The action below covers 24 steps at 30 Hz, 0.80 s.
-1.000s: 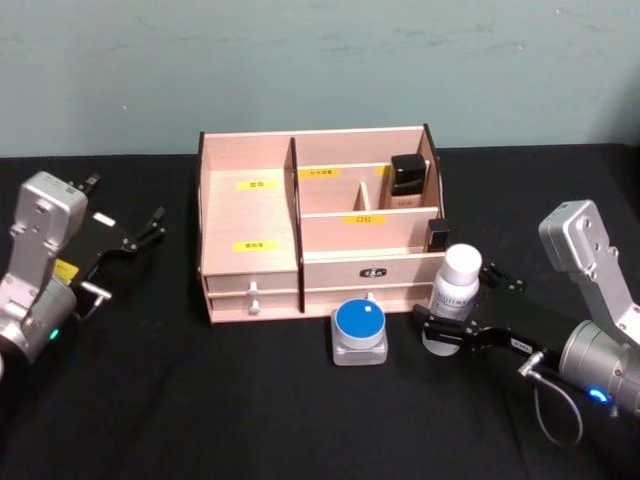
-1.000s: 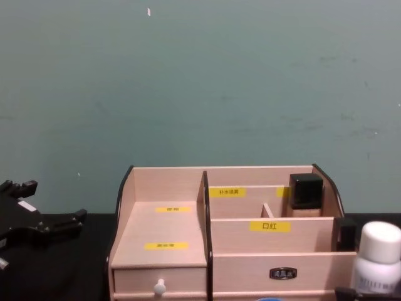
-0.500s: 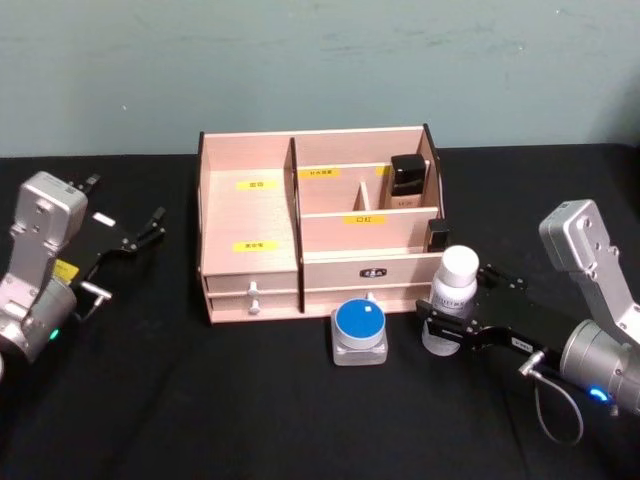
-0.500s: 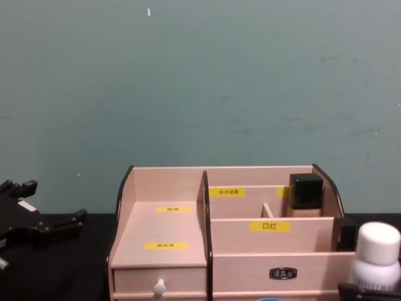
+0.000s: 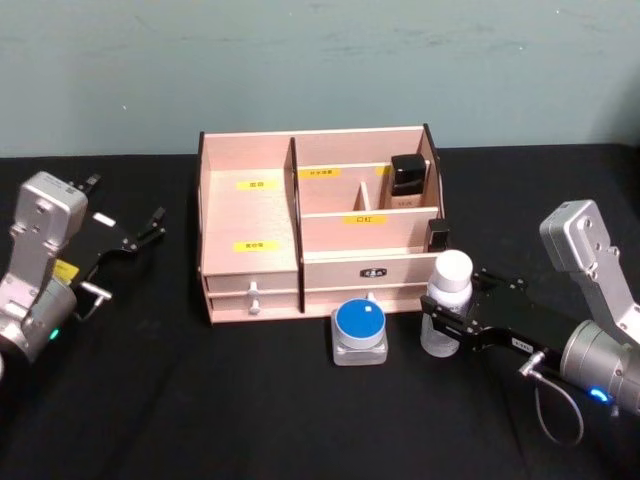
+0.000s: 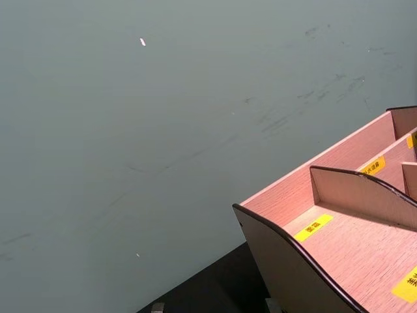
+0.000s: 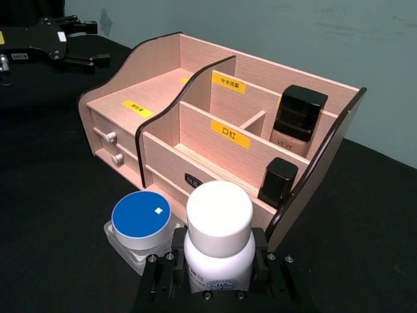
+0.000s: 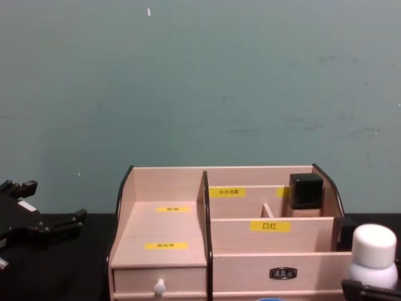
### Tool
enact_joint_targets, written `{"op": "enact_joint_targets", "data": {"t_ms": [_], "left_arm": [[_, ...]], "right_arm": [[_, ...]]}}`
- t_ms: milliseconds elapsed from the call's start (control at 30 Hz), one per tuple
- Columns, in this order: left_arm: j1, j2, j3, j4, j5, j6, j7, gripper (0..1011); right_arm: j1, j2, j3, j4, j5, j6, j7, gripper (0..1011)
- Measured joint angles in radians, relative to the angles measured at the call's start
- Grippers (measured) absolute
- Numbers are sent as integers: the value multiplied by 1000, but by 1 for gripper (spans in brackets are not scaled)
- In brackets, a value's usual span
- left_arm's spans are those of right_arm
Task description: Pick up the facial cleanser and watermelon frost from the table and place them into the tiered storage box.
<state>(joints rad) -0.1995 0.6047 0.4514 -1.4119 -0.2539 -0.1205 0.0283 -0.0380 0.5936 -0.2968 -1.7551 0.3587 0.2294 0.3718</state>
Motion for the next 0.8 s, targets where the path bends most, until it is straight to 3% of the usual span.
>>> {"op": "enact_joint_targets", "data": {"t_ms": [500, 800], "left_arm": [[0, 0, 0, 0, 0, 0, 0, 1001], [0, 0, 0, 0, 0, 0, 0, 1001]], "right_arm": [[3, -4, 3, 2, 6, 0, 2, 594], [3, 1, 28, -35, 55, 8, 25, 594]]}}
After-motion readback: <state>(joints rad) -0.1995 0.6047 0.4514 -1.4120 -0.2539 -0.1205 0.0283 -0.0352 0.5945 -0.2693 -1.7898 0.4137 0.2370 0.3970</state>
